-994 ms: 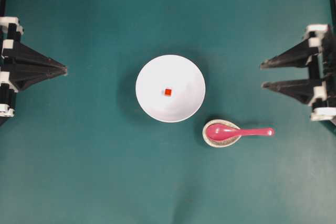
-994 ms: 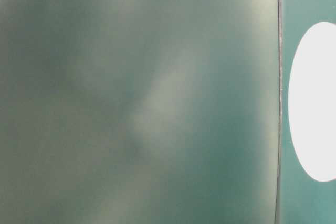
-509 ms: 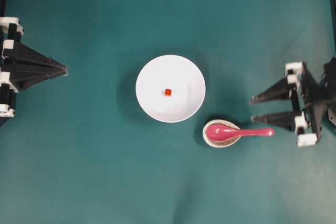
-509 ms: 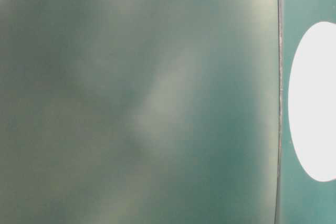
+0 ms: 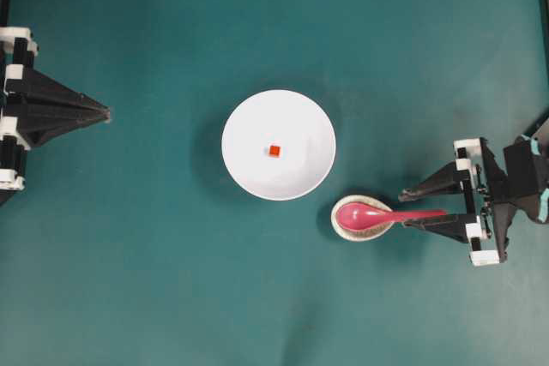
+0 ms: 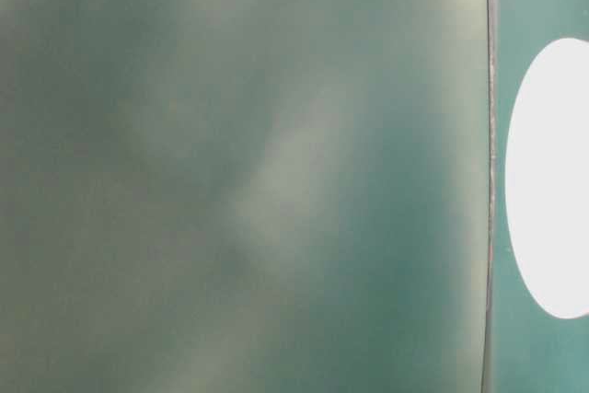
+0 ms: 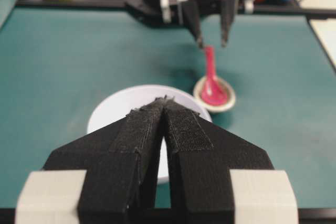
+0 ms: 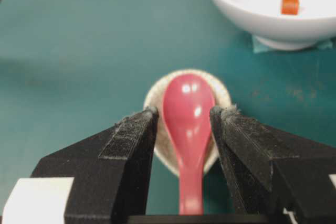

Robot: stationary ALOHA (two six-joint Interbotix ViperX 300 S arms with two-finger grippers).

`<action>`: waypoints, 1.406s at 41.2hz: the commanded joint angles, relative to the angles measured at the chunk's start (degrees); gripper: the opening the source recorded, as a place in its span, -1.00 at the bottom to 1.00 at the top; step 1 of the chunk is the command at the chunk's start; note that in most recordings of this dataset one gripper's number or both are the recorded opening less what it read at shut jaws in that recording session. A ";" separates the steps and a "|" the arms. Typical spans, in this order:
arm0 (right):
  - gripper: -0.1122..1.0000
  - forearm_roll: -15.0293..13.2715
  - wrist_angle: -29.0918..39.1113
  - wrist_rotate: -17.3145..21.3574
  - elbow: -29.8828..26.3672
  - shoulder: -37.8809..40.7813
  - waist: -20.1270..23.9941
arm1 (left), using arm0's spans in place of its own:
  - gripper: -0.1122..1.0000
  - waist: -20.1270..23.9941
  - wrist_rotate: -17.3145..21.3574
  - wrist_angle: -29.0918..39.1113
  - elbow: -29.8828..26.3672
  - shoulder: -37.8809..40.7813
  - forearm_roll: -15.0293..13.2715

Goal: Grip the spoon and scoop the red block from the bowl with right arm.
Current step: 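Move the right gripper to the pink spoon handle and close on it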

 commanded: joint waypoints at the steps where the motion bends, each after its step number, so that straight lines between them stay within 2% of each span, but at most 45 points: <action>1: 0.12 0.35 -0.88 -0.09 -0.79 1.23 0.70 | -0.80 0.18 0.09 -0.26 -1.58 0.53 0.09; 22: 0.12 0.44 -1.85 0.00 -1.32 7.73 1.93 | -0.80 0.18 0.09 0.44 -1.58 0.44 0.09; 38: 0.11 0.44 -1.85 4.22 -1.67 11.60 2.37 | -0.80 0.18 -0.09 0.44 -1.58 0.26 0.09; 48: 0.11 0.62 -1.85 4.57 -1.85 11.69 2.37 | -0.80 0.18 -0.09 0.44 -1.58 0.26 0.09; 58: 0.11 2.55 -1.85 4.57 -1.93 11.69 2.37 | -0.80 0.18 -0.44 0.44 -1.67 0.26 0.09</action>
